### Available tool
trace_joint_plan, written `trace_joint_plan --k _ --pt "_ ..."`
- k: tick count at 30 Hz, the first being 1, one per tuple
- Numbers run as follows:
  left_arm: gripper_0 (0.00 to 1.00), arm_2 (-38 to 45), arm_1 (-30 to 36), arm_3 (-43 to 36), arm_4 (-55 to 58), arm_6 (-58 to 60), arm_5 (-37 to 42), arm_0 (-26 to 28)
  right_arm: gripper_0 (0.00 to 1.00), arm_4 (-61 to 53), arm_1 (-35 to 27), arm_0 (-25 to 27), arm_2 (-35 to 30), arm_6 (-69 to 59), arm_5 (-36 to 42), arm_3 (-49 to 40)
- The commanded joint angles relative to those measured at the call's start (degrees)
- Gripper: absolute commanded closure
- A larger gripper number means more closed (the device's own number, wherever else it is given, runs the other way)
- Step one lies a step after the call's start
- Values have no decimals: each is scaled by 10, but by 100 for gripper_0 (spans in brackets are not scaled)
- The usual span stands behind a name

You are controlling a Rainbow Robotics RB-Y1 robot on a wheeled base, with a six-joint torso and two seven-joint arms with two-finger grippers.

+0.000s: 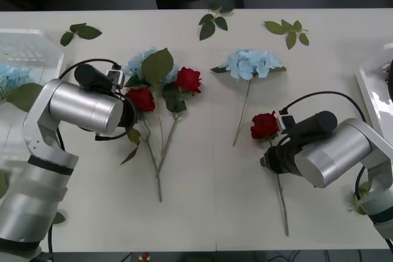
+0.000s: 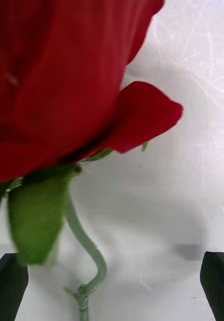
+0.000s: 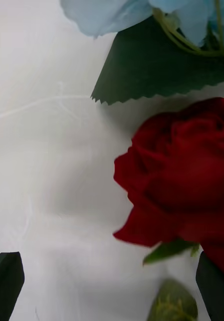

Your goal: Place the red flowers into the right box and the blue flowers into the left box. If a person shows an open palm, hand one flower to the person first, then continue sorting.

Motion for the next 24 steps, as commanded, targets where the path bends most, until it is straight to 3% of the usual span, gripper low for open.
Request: trace_joint_plan --k 1,7,13,14,17,18,19,21,24 --pt "0 13 25 -86 30 2 42 25 0 10 21 4 -4 -30 -5 -4" --pt "0 10 16 -85 28 8 56 9 0 16 21 9 1 -33 -14 -4" --pt "0 9 -8 -59 14 8 53 -10 14 31 21 13 11 -34 -16 -4" --pt "0 9 -12 -53 13 8 52 -13 20 32 21 13 12 -35 -16 -4" --pt "0 9 -23 -41 8 7 42 -21 54 33 22 16 12 -36 -18 -4" --pt "0 9 -26 -33 8 7 38 -26 74 34 22 18 12 -36 -20 -4" --pt "0 9 -30 -25 8 7 33 -30 86 34 22 19 12 -36 -23 -4" --pt "0 7 -39 -3 2 8 16 -38 98 35 22 22 12 -36 -29 -4" --pt "0 3 -48 31 -13 9 -7 -48 100 36 22 23 12 -36 -30 -4"
